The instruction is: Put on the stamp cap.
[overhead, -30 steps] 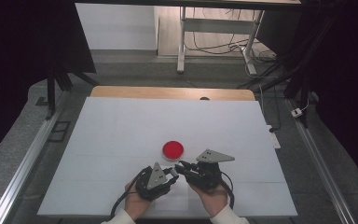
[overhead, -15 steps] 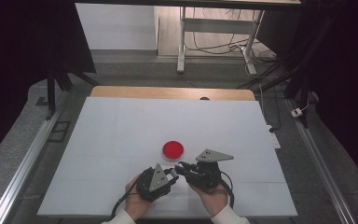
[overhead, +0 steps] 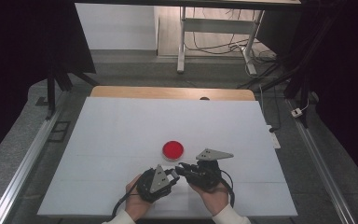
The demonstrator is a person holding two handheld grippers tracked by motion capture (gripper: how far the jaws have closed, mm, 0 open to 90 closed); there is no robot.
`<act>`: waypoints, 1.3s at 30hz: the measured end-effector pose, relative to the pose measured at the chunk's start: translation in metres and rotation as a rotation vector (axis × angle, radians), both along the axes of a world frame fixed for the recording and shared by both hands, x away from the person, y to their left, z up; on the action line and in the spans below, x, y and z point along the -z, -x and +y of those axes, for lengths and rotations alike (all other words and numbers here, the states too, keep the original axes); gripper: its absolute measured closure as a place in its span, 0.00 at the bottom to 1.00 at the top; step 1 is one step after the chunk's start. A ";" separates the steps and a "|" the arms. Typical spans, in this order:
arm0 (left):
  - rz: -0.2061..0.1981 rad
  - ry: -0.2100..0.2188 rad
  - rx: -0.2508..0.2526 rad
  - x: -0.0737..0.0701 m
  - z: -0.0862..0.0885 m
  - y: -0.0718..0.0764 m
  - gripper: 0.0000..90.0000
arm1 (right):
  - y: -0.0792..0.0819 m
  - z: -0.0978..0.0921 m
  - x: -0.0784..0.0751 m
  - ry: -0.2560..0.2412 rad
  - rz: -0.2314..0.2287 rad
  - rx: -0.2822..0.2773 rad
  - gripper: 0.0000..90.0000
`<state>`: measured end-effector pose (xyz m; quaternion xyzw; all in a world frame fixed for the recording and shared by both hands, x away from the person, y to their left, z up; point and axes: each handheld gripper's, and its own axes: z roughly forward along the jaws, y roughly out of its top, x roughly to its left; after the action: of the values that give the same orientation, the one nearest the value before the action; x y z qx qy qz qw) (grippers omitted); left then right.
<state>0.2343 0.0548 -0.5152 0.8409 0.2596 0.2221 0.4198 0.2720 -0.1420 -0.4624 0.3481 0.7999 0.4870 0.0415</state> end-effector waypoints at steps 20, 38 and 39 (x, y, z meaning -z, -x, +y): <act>0.062 0.055 -0.006 0.001 0.004 -0.005 0.68 | 0.001 -0.001 -0.001 -0.009 -0.038 -0.020 0.84; 0.171 0.107 -0.017 -0.003 0.015 -0.012 0.34 | 0.002 -0.007 -0.007 -0.041 -0.095 -0.026 0.84; 0.173 0.108 -0.018 -0.004 0.017 -0.013 0.33 | 0.002 -0.007 -0.008 -0.043 -0.100 -0.026 0.84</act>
<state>0.2471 0.0723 -0.5110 0.8307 0.3139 0.1380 0.4385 0.2704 -0.1495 -0.4541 0.3138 0.7906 0.5215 0.0674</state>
